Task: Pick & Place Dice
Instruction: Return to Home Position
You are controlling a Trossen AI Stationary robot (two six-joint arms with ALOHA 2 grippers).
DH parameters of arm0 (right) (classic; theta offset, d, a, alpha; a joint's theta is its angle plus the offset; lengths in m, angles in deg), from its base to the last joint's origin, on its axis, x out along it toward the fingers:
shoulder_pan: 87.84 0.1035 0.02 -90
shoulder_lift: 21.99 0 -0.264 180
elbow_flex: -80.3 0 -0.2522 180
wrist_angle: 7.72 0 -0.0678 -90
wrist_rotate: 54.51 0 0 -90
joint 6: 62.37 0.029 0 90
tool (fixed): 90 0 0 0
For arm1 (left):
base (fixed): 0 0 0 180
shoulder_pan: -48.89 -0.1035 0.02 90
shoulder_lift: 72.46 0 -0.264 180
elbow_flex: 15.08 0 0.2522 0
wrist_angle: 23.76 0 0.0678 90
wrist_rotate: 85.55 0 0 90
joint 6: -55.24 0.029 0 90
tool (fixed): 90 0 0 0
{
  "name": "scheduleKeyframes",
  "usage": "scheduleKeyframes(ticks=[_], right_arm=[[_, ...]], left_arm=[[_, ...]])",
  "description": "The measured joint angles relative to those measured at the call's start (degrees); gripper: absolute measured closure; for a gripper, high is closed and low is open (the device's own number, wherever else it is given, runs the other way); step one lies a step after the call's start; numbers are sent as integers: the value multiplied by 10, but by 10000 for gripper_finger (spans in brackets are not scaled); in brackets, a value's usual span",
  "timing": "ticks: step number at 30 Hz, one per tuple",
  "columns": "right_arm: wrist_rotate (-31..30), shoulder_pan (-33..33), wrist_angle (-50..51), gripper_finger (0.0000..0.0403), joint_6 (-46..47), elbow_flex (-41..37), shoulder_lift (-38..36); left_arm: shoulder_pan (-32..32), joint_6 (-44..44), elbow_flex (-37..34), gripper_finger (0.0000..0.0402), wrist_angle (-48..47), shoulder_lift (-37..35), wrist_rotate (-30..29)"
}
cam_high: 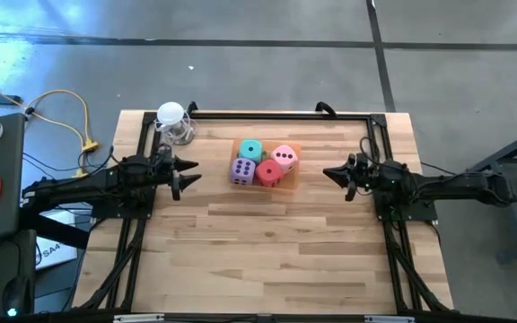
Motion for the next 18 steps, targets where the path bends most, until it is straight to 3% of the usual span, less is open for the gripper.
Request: scheduleKeyframes(ticks=[8, 18], right_arm=[[-4, 0, 10, 401, 26, -23, 9], [-10, 0, -4, 401, 31, -24, 24]], left_arm=[[0, 26, -21, 161, -42, -37, 1], [0, 40, -59, 161, 1, -111, 21]])
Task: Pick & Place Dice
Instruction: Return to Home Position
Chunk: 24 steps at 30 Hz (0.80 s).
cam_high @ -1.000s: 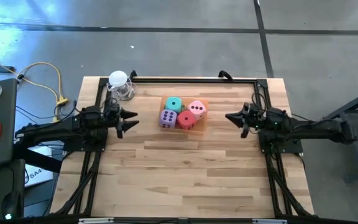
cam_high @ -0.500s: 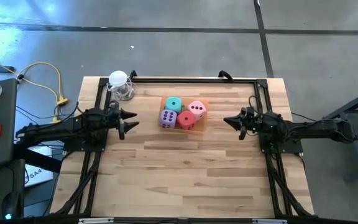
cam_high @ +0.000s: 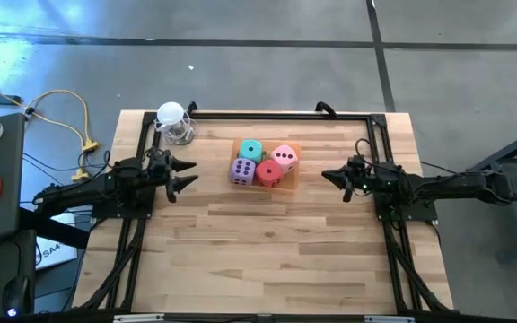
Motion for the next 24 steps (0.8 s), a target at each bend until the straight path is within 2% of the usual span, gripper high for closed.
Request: scheduleKeyframes(ticks=[13, 17, 24], right_arm=[[2, 0, 9, 401, -1, 0, 10], [20, 0, 9, 401, -13, -1, 10], [34, 0, 10, 401, -98, -1, 10]], left_arm=[[0, -7, -1, 161, -18, 4, 3], [0, 15, -1, 161, -14, 7, 2], [0, 27, -6, 161, 70, 7, -2]])
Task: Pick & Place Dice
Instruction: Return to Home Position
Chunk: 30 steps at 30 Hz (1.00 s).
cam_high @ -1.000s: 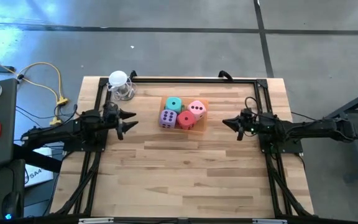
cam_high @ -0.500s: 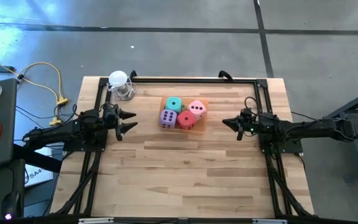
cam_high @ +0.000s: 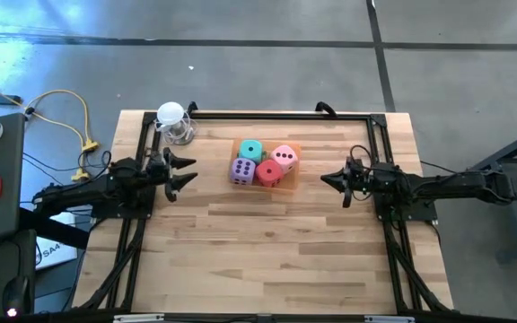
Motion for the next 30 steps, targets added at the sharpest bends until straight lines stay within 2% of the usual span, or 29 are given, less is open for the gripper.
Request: scheduleKeyframes(ticks=[4, 9, 12, 30], right_arm=[[-21, 0, 45, 401, -19, 0, 0], [-78, 0, 108, 401, 71, -1, 11], [-79, 0, 97, 401, 107, -1, 14], [-75, 0, 125, 401, 108, -1, 15]], left_arm=[[0, 2, 1, 161, 53, -1, 0], [0, 0, 2, 161, 77, -1, 2], [0, 0, 2, 161, 76, 0, 2], [0, -1, 3, 161, 79, 0, 2]])
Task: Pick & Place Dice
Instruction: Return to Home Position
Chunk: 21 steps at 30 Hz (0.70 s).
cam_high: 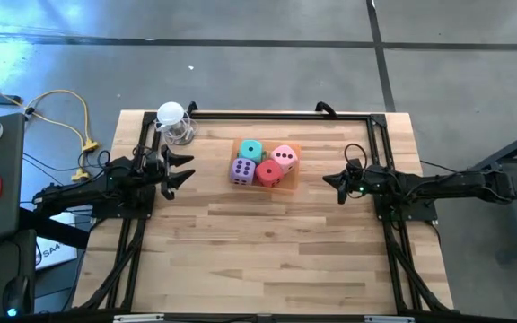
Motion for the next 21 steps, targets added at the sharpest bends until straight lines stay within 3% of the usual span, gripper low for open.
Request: scheduleKeyframes(ticks=[13, 21], right_arm=[[-1, 3, 4, 401, 0, 0, -4], [-5, 39, 39, 401, 0, 0, -155]], left_arm=[[0, 0, 1, 161, 0, 0, 0], [0, 0, 1, 161, 0, 0, 0]])
